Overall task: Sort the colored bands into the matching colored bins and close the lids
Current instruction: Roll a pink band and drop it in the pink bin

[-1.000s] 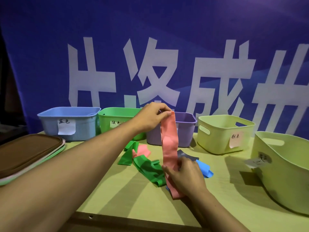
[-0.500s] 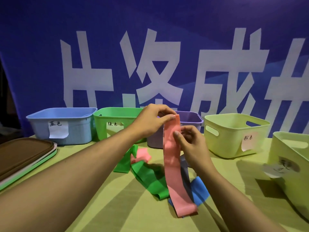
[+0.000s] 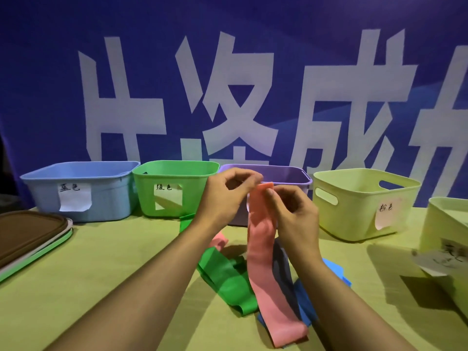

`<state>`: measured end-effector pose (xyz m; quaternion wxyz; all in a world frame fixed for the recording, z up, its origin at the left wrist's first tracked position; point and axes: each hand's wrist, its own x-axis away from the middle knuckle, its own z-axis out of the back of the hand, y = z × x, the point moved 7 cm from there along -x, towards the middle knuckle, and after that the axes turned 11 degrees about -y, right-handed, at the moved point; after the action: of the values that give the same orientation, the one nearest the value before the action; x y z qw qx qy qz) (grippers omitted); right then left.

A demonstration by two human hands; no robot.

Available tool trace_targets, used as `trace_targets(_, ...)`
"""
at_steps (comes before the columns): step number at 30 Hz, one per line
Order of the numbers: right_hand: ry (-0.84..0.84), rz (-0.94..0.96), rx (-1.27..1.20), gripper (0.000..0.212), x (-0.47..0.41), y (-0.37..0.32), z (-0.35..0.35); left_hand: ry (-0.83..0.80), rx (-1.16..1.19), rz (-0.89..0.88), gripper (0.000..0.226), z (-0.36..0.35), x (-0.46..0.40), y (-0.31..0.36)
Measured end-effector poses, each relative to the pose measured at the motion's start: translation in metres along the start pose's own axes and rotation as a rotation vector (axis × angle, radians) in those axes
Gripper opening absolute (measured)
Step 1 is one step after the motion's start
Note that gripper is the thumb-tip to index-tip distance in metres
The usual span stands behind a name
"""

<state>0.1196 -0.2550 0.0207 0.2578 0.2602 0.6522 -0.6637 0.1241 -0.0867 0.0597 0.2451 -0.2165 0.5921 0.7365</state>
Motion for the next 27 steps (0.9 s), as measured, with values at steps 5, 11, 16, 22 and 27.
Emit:
trace_targets(5, 0.000, -0.074, -0.115, 0.009, 0.003, 0.016, -0.004, 0.001, 0.156, 0.064, 0.023, 0.005, 0.020, -0.044)
trace_targets(11, 0.015, -0.138, -0.152, 0.009, 0.004, 0.023, -0.005, -0.074, 0.306, 0.156, 0.022, -0.001, 0.029, -0.063)
trace_targets(16, 0.041, -0.150, -0.115, 0.007, 0.004, 0.020, 0.001, -0.085, 0.234, 0.134, 0.014, 0.002, 0.031, -0.060)
trace_targets(22, 0.064, -0.169, -0.153, 0.004, 0.002, 0.020, 0.004, -0.063, 0.129, 0.136, 0.012, 0.005, 0.030, -0.058)
trace_targets(27, 0.049, -0.229, -0.211, 0.007, 0.000, 0.024, 0.004, 0.083, -0.096, 0.077, 0.016, 0.019, 0.031, -0.051)
